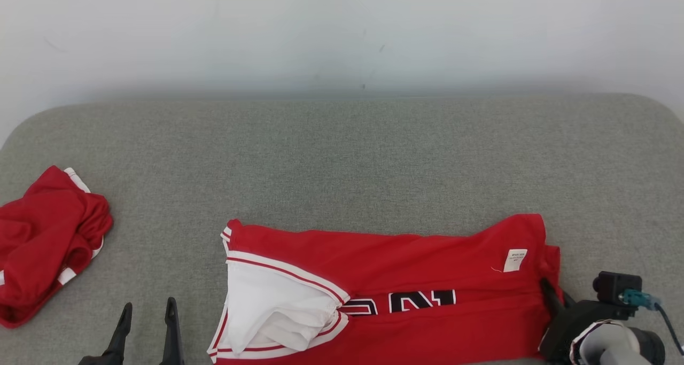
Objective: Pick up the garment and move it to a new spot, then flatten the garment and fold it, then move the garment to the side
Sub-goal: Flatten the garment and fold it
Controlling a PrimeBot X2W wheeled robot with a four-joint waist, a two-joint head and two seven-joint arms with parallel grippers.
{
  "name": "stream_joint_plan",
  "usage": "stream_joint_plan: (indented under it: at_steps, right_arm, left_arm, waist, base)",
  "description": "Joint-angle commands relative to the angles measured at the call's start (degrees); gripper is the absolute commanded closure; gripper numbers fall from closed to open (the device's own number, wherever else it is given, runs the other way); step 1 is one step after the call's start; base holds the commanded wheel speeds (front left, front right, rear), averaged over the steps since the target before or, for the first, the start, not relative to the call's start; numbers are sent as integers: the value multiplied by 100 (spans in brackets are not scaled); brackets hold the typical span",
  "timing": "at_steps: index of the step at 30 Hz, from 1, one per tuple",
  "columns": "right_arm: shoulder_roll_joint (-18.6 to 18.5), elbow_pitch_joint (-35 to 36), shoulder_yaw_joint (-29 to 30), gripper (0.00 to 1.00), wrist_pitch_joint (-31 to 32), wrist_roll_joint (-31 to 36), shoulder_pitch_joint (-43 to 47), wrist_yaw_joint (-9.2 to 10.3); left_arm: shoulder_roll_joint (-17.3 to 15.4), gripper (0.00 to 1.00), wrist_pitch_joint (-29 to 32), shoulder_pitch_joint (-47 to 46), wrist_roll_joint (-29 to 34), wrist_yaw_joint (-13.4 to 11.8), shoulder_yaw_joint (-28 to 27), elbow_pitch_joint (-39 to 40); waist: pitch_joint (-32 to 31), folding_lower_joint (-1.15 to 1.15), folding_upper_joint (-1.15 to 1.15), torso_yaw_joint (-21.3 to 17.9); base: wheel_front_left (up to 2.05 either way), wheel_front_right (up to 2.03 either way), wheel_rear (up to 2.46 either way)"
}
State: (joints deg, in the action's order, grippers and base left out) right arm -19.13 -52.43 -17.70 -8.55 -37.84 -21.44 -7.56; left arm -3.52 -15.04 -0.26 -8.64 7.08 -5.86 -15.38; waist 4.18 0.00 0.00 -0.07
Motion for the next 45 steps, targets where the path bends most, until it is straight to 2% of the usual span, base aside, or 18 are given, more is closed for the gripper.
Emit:
stream_joint_plan:
  at_steps: [1, 9, 14, 19, 21, 24, 27, 33, 39, 45]
  right_arm:
    - [-191, -80, 49, 100, -28, -72, -39, 17]
    - [-1020, -226, 331, 100, -176, -106, -318, 17]
    - [-1132, -73, 285, 100, -102, -106, -341, 16]
    - [-890, 541, 144, 100, 96, -405, -186, 16]
    - [-703, 995, 132, 100, 263, -729, -91, 15]
    - [-663, 1706, 27, 100, 515, -1013, 45, 15]
    - [-509, 2362, -106, 100, 755, -1209, 157, 15]
    - [-223, 3156, -356, 100, 1095, -1448, 318, 14]
    - [236, 3576, -770, 100, 1414, -1390, 310, 14]
    - [662, 3507, -1091, 100, 1457, -1172, 166, 14]
  left_arm:
    - [25, 0, -15, 38, 84, 17, -20, -21]
    - [47, 0, -15, 82, 127, 47, -30, -60]
    - [57, 0, -15, 170, 124, 36, -63, -40]
    - [64, 0, -15, 202, 102, 39, -114, -70]
    - [63, 0, -15, 252, 105, 40, -121, -62]
    - [65, 0, -15, 254, 85, 41, -118, -99]
    - [65, 0, -15, 211, 35, 41, -75, -127]
    - [66, 0, -15, 116, -9, 35, 19, -200]
    - [67, 0, -15, 124, -49, 36, 113, -225]
    - [67, 0, -15, 26, -100, 32, 232, -287]
  waist:
    - [-28, 0, 0, -29]
    - [-130, 0, 0, -108]
    - [-211, 0, 0, -207]
    - [-264, 0, 0, -316]
    - [-290, 0, 0, -354]
    - [-302, 0, 0, -389]
    - [-300, 0, 0, -377]
    - [-281, 0, 0, -248]
    - [-271, 0, 0, -101]
    - [-233, 0, 0, 79]
  base:
    - [0, 0, 0]
    - [0, 0, 0]
    - [0, 0, 0]
    - [0, 0, 0]
    - [0, 0, 0]
    - [0, 0, 0]
    - [0, 0, 0]
    - [0, 0, 0]
    - [0, 0, 0]
    - [0, 0, 0]
